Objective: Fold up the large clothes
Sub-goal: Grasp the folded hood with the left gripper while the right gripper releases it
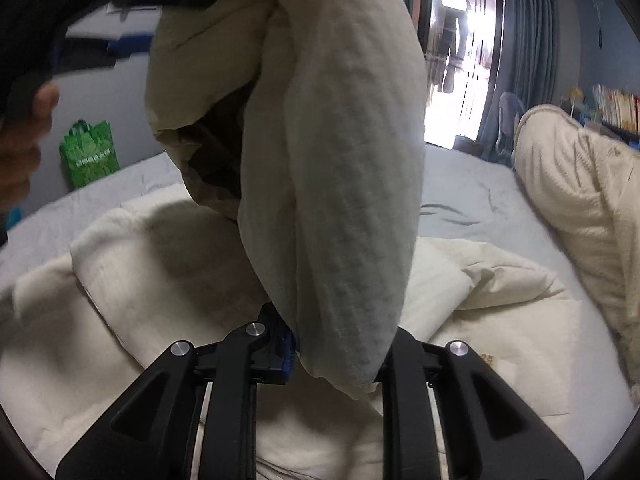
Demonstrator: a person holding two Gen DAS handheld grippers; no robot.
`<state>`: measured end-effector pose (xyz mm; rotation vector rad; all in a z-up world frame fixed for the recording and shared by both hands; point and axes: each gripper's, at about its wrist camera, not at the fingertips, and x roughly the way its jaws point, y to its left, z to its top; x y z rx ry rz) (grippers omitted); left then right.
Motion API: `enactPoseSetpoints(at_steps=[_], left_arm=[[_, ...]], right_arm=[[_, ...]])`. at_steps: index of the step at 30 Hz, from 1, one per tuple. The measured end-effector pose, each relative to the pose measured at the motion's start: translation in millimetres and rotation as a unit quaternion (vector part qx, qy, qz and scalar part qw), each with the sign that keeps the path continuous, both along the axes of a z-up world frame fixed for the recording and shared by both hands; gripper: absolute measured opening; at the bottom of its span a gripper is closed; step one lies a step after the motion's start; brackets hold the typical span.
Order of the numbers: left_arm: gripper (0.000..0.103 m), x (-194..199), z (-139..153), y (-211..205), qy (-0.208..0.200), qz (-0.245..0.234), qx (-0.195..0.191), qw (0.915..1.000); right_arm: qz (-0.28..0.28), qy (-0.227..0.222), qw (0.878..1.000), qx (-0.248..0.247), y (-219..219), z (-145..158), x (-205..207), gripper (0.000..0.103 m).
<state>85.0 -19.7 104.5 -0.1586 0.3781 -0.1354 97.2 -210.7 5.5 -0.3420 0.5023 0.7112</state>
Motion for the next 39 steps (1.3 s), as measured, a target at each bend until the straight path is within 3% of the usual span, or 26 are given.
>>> enactPoseSetpoints(at_steps=[1, 2, 3, 5, 6, 12, 15, 18, 21, 26, 31, 39], left_arm=[[0.055, -1, 2, 0, -0.003, -0.008, 0.0, 1.0], [0.026, -1, 3, -3, 0.0, -0.015, 0.014, 0.9998], [0.017, -4, 3, -5, -0.001, -0.013, 0.025, 0.9996], [0.013, -14, 4, -8, -0.011, -0.027, 0.03, 0.9991], [0.013, -17, 6, -10, -0.013, -0.03, 0.036, 0.9988], [0.012, -53, -12, -16, 0.009, -0.04, 0.054, 0.9977], [0.012, -71, -25, -12, 0.033, -0.038, 0.034, 0.9982], [0.012, -88, -42, -7, 0.063, -0.041, 0.005, 0.9972], [0.012, -96, -56, -7, 0.089, -0.043, -0.011, 0.9951], [0.012, -104, -73, -21, 0.119, -0.05, 0.001, 0.9916], [0.012, -103, -97, -23, 0.161, -0.035, -0.024, 0.9861], [0.012, -102, -117, -25, 0.189, -0.03, -0.009, 0.9815]], right_arm=[[-0.003, -0.007, 1.0, -0.004, -1, 0, -1, 0.021], [-0.007, -0.011, 1.0, -0.006, -2, 1, -2, 0.023], [-0.011, -0.013, 1.0, -0.006, -2, 2, -2, 0.026], [-0.031, -0.018, 0.999, 0.002, -5, 6, -2, 0.032], [-0.041, -0.02, 0.999, 0.006, -9, 9, -2, 0.039], [-0.081, 0.017, 0.995, 0.061, -44, 26, 1, 0.051], [-0.084, 0.055, 0.991, 0.083, -62, 31, 1, 0.056], [-0.087, 0.065, 0.99, 0.095, -77, 34, -5, 0.062], [-0.095, 0.074, 0.987, 0.107, -89, 35, -12, 0.063], [-0.111, 0.091, 0.978, 0.149, -108, 39, -14, 0.063], [-0.083, 0.106, 0.973, 0.189, -97, 56, -26, 0.065], [0.005, 0.161, 0.961, 0.225, -54, 91, -4, 0.075]])
